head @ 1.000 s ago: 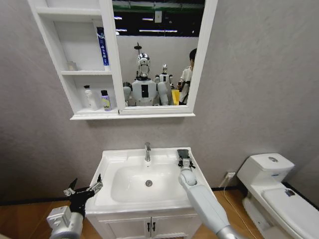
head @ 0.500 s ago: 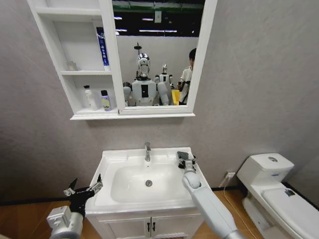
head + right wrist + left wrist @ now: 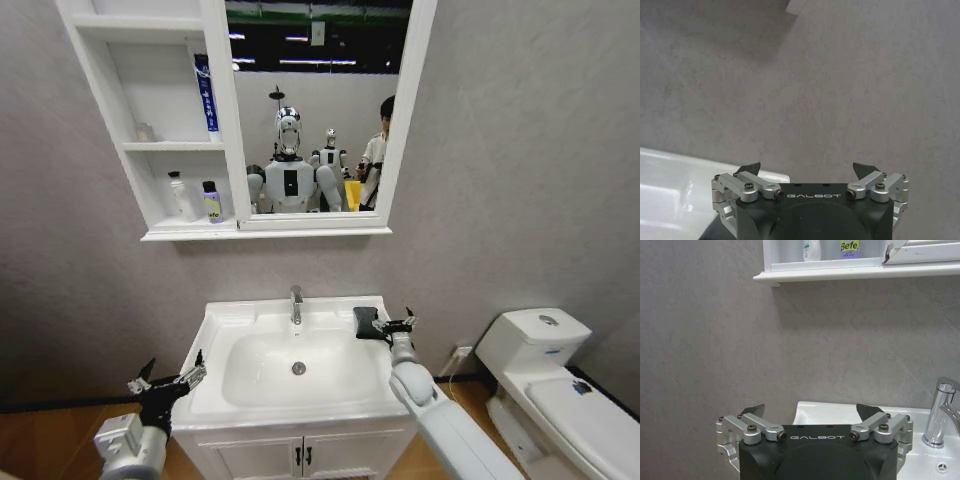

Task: Move facial cleanser and shampoo from washbasin to cabinet, then wipe washbasin with towel.

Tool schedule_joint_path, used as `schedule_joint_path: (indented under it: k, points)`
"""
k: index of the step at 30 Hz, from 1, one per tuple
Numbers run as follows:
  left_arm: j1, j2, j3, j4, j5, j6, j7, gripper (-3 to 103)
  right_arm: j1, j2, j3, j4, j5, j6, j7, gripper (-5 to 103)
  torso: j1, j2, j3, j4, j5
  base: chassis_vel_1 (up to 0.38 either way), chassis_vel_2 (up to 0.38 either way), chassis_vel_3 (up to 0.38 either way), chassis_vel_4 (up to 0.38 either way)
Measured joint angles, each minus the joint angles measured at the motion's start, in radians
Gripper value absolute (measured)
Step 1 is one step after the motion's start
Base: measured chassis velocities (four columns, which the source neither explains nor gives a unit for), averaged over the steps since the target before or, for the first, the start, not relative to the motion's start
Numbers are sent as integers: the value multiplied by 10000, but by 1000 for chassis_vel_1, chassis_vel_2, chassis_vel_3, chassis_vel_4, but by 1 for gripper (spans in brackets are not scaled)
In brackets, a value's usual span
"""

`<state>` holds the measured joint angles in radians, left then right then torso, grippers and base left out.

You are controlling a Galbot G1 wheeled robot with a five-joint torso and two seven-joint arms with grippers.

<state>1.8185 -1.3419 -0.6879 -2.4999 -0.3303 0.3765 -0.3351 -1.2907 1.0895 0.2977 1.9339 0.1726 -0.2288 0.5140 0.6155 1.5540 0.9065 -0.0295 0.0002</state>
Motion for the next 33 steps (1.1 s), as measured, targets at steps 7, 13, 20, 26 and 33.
schedule_joint_path:
  k: [7,13,20,26,33]
  points:
    - [-1,0,-1,0,0,0,2,100,-4302,1783,580,3035,-2289,539,-201,100,0,1,0,3,-8,17,-20,-14,16]
    - [-1,-1,0,0,0,0,3,100,-4525,1989,406,3347,-2545,566,-193,100,2,0,1,8,-5,116,-115,-105,120]
    - [-1,-1,0,0,0,1,1,100,-4912,2050,202,3467,-3147,747,-176,100,1,1,1,4,-3,194,-205,-198,209]
    - [-1,-1,0,0,0,2,-2,100,-4912,1937,315,3619,-3053,783,-166,100,0,0,2,4,-2,283,-277,-274,274]
    - [-1,-1,0,0,0,3,-3,100,-4848,1847,352,3668,-2927,773,-137,100,-2,1,1,3,-5,337,-347,-340,351]
